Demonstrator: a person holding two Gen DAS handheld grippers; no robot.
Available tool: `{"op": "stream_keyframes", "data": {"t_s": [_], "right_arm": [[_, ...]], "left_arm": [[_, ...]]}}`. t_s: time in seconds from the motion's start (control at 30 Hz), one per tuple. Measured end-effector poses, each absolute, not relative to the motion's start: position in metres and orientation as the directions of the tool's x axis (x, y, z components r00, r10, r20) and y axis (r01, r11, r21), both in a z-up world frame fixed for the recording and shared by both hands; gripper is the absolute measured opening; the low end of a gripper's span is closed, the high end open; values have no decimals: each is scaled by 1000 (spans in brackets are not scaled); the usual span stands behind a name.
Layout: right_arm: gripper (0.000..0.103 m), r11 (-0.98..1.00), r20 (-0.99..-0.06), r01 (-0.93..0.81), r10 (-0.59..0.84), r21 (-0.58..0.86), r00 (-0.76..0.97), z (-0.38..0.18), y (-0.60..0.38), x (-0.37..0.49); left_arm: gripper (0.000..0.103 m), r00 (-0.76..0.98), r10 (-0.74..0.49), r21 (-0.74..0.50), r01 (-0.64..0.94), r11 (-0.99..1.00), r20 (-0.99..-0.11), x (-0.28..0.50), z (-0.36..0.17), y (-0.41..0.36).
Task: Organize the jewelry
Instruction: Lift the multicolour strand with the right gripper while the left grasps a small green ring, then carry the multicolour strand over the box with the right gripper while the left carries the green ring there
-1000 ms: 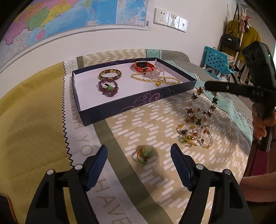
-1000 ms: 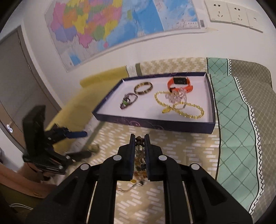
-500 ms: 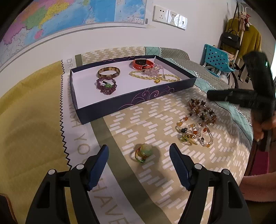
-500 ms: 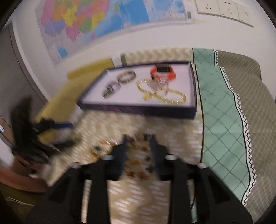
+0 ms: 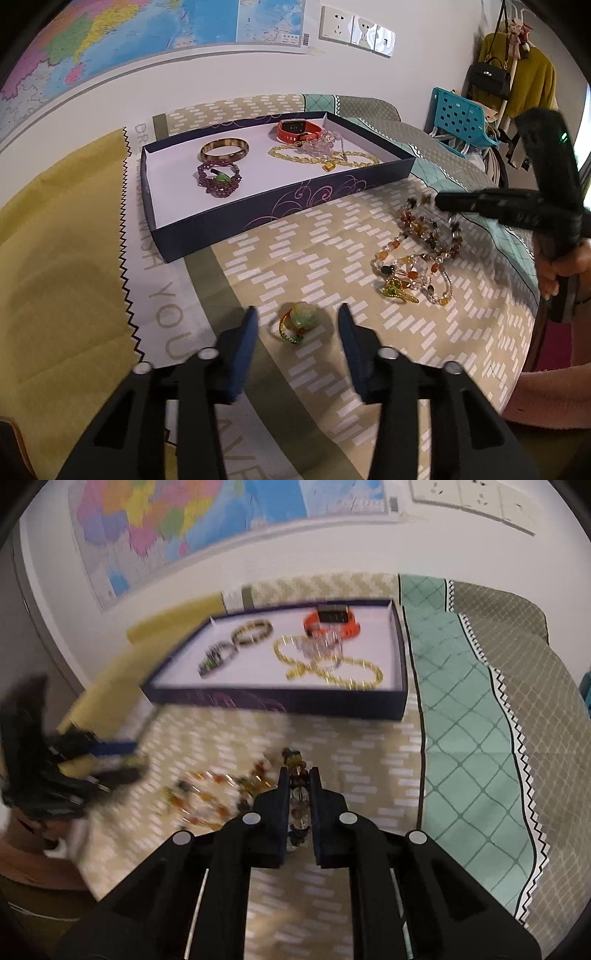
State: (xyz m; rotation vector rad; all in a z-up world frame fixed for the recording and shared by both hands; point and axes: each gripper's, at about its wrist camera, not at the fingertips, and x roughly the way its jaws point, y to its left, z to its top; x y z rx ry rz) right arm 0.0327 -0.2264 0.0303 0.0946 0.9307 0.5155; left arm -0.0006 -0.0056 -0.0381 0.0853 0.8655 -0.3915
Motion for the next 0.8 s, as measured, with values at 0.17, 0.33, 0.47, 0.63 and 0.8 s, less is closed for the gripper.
{"op": "stream_keyframes", "data": {"t_s": [0.17, 0.33, 0.47, 0.63, 0.8], "right_arm": [[10, 852, -683, -403, 513, 333, 520, 57, -227, 28], [10, 837, -655, -413, 542, 359, 526, 67, -228, 25], [10, 837, -646, -406, 544, 368, 536, 70, -229, 25], [10, 829, -629, -412, 556, 378, 543, 75, -229, 25], [10, 824, -613, -419, 565, 381, 552, 82, -229, 26]], "left_arm": [[17, 565, -332, -115, 385, 916, -755, 0, -38, -7], [13, 567, -335, -120, 382, 916, -753, -1, -38, -7], [13, 571, -333, -119, 379, 918, -750, -2, -37, -6], [13, 585, -342, -127, 377, 918, -736, -2, -31, -5], [13, 602, -342, -126, 372, 920, -721, 0, -23, -5]]}}
